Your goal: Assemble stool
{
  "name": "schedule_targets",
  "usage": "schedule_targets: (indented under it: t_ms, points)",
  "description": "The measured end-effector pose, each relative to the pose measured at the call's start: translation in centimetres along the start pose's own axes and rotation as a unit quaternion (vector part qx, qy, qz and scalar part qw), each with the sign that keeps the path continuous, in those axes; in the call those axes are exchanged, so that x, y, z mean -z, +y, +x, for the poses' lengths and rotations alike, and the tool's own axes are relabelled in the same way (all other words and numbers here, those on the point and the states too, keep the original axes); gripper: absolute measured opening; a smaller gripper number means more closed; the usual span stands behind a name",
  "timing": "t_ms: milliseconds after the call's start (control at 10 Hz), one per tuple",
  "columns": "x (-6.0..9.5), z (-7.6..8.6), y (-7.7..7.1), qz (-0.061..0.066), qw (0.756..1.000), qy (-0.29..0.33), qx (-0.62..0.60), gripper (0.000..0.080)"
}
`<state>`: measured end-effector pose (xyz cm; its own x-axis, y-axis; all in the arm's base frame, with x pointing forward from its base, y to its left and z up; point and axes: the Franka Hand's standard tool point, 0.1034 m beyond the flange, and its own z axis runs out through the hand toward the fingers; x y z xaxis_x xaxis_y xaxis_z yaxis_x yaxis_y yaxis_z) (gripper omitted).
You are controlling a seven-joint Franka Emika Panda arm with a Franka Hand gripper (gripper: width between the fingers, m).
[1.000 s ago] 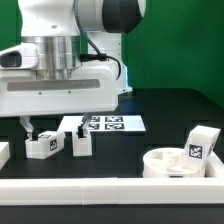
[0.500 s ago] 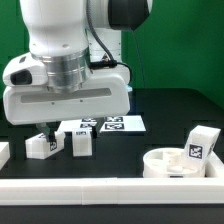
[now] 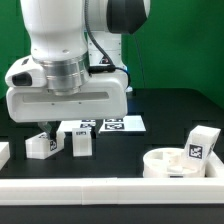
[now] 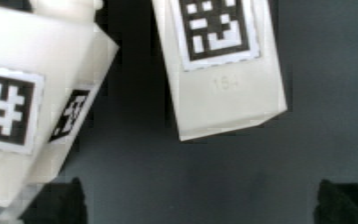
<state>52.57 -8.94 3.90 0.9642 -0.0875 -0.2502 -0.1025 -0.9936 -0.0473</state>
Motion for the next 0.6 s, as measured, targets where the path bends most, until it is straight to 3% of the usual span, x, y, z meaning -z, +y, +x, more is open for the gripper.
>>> schedule_targets:
  t_ms: [100, 200, 300, 400, 600]
  points:
    - [-0.1, -0.1, 0.0, 0.001, 1.0, -0.005, 0.0, 0.0649]
    - [-0.3, -0.8, -0.4, 0.008, 0.999, -0.049, 0.0, 0.0649]
    - [-0.7, 0.0, -0.5, 0.0, 0.998, -0.064, -0.003, 0.0649]
    - [-1.1, -0.8, -0.8, -0.002, 0.993, -0.115, -0.013, 0.0649]
    - [-0.9, -0.7, -1.4, 0.002, 0.983, -0.184, -0.012, 0.0649]
